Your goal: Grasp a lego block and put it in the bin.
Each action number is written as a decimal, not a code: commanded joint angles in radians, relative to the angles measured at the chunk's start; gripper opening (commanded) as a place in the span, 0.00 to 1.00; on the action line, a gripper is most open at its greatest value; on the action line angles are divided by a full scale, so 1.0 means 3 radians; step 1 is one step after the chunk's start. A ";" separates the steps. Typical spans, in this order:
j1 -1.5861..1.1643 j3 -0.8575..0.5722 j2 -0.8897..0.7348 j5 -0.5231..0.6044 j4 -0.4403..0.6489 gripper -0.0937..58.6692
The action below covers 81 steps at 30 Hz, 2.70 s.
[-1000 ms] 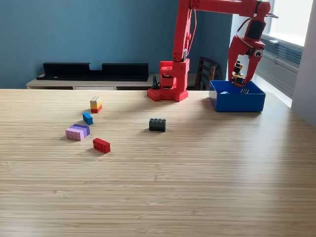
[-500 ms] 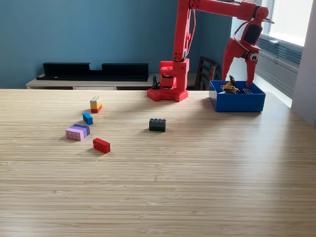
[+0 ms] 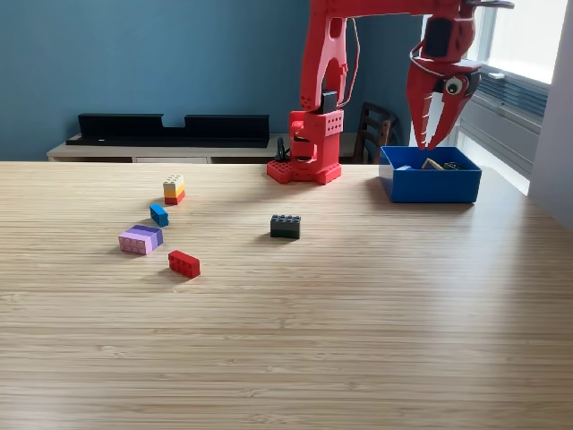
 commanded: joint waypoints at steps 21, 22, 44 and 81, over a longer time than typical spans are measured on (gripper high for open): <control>0.2229 -0.0430 0.0312 0.0107 0.0102 0.00; 0.2234 -0.0409 0.0312 0.0097 0.0102 0.00; 0.2562 -0.0363 0.0266 0.0102 -0.0082 0.00; 0.4904 0.0133 0.0230 -0.0752 -0.1278 0.19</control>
